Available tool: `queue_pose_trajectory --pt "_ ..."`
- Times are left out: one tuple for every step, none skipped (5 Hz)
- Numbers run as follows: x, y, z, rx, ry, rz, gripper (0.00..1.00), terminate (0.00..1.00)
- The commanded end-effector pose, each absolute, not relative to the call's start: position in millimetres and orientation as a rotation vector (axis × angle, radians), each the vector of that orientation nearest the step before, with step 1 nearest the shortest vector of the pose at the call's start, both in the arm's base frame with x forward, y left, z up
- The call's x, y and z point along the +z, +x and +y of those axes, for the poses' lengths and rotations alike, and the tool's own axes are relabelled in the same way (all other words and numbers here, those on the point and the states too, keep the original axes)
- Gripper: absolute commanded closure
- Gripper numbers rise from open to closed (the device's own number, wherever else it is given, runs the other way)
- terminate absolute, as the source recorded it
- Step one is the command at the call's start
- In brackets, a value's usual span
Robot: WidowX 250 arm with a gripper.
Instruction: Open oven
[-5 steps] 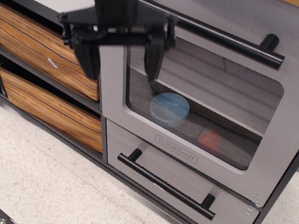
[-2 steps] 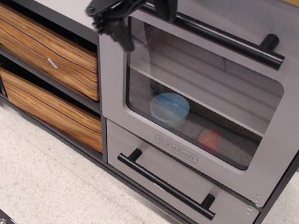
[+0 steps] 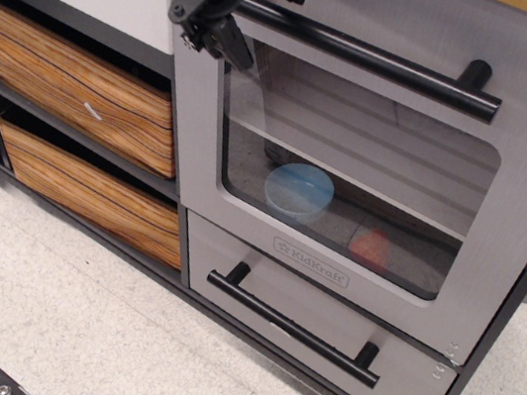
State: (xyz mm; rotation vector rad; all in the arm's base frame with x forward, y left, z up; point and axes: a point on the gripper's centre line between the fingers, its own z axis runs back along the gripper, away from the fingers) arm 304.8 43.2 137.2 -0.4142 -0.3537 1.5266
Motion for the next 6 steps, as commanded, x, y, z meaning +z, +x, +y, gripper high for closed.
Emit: queue_pose_trajectory --pt "128.7 312.7 53.5 1.561 -0.395 -0.366 0.00 0.00" --pt "125.2 301.5 51.5 1.595 -0.394 -0.280 0.00 0.00" --pt "129.8 280.9 43.5 1.497 -0.397 -0.265 0.00 0.00" --pt "133.2 269.9 42.7 1.432 -0.407 -0.277 0.00 0.00" --pt "144.0 270.6 40.0 1.284 -0.407 -0.280 0.00 0.00" --pt "171.2 261.5 37.1 1.060 -0.355 -0.292 0.00 0.00"
